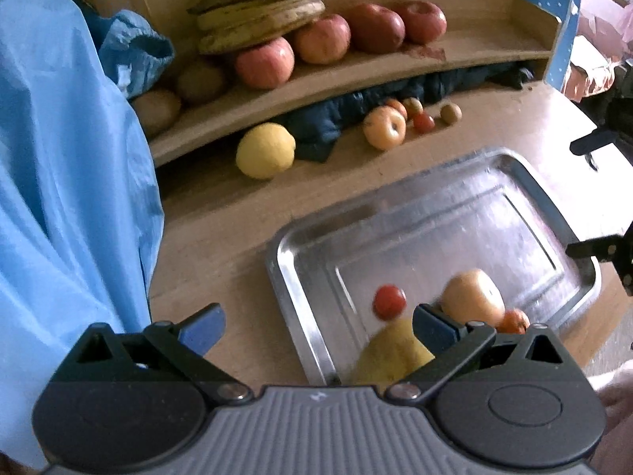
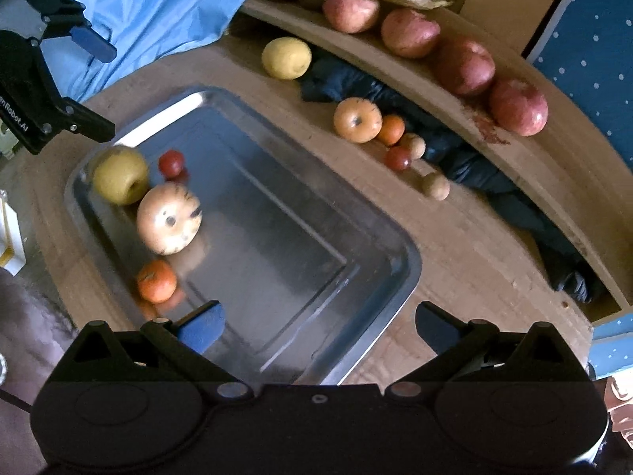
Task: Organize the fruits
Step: 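Lift both open tools away from the tray toward the shelf fruits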
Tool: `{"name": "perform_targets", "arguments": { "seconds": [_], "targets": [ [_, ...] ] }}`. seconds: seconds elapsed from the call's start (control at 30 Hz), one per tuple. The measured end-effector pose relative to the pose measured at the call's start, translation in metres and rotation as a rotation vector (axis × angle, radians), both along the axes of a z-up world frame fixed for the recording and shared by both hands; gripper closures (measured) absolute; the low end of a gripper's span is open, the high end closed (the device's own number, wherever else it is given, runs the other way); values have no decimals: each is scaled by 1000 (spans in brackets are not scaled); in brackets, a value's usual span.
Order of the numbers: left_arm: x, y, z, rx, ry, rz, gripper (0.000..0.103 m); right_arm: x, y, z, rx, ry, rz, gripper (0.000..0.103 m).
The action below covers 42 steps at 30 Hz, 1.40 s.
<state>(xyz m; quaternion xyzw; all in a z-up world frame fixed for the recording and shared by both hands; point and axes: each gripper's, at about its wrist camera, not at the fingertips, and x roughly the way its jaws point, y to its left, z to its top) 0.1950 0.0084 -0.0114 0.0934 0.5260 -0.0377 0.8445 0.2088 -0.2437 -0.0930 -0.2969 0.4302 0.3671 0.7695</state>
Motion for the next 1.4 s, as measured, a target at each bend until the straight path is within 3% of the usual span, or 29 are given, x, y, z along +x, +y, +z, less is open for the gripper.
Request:
{"name": "perform_targets", "arguments": {
  "seconds": [0.33, 0.6, 0.9, 1.4],
  "targets": [
    [36, 13, 0, -32, -32, 25, 0, 25, 25, 8, 20, -36, -21, 1],
    [70, 29, -14, -113, 17, 141, 0, 39, 56, 9, 29, -63, -12, 1],
    [112, 41, -25, -163, 16, 210, 0, 62, 84, 5, 88, -50, -71, 1],
    [166, 39, -53, -148, 19, 216, 0, 124, 106, -16, 142, -7, -186, 4]
  ]
}}
